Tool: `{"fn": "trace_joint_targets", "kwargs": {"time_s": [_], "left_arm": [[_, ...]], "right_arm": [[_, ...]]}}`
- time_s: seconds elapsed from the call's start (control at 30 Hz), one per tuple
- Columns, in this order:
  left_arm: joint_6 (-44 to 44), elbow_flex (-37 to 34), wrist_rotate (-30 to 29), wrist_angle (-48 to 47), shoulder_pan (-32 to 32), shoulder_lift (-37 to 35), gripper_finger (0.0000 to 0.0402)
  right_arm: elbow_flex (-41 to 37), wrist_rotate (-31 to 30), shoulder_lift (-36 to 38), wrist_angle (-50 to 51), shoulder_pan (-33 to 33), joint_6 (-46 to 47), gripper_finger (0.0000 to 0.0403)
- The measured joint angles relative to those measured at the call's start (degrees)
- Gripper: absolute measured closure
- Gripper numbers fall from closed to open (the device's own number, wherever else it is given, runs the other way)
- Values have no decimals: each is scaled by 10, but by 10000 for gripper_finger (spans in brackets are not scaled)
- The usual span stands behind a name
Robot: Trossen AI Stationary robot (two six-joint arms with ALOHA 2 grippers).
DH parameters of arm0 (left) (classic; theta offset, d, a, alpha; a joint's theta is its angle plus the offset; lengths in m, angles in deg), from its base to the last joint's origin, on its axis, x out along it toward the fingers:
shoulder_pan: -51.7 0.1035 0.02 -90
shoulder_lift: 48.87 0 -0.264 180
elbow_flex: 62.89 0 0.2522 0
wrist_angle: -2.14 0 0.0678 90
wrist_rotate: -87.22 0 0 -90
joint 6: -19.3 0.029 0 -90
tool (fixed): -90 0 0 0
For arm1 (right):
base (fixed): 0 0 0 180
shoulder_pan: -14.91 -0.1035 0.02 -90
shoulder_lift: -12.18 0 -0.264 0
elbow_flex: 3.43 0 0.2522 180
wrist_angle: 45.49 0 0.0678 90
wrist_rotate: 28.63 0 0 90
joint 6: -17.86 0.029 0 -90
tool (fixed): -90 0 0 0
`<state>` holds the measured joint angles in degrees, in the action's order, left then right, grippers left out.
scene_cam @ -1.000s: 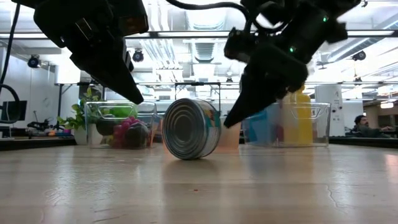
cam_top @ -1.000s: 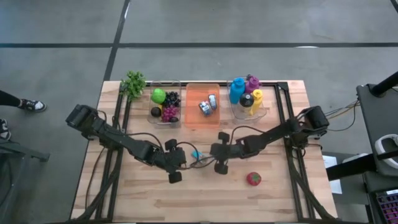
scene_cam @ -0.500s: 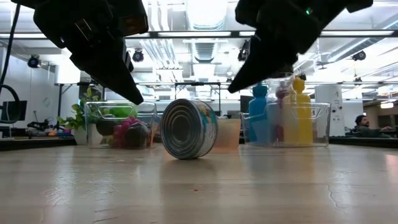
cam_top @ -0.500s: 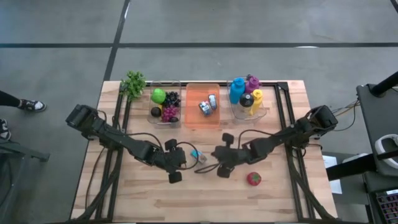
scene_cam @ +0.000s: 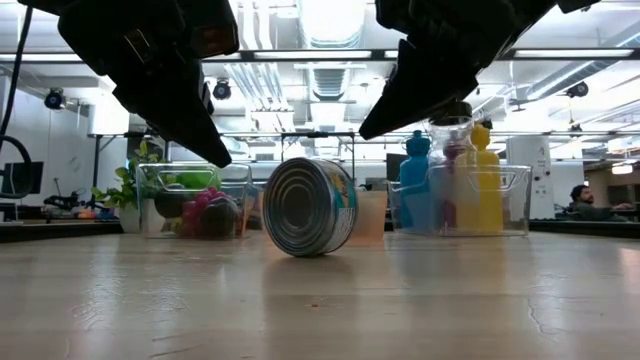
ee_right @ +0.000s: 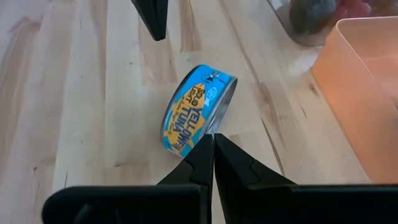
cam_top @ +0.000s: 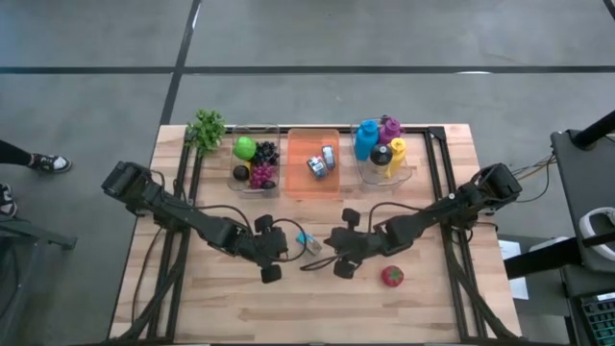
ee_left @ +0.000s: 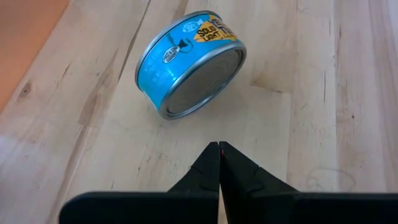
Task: Pick & Place Food Item
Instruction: Put the yellow and blue tuna can into the orange bin
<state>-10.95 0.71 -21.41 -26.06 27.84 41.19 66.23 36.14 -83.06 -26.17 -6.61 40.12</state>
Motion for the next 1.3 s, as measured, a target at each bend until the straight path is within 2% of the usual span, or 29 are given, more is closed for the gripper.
{"fn": "trace_joint_targets", "kwargs": {"time_s": [0.23, 0.83, 1.07, 1.3], "left_arm": [[0, 0, 0, 0, 0, 0, 398], [1, 0, 0, 0, 0, 0, 398], [2, 0, -3, 0, 0, 0, 398], [2, 0, -4, 0, 0, 0, 398]], "right_arm": [[0, 2, -1, -3, 0, -1, 378], [-1, 2, -6, -36, -15, -38, 201], [-1, 2, -6, -50, -15, -5, 155], [27, -3, -39, -54, -15, -37, 126]]}}
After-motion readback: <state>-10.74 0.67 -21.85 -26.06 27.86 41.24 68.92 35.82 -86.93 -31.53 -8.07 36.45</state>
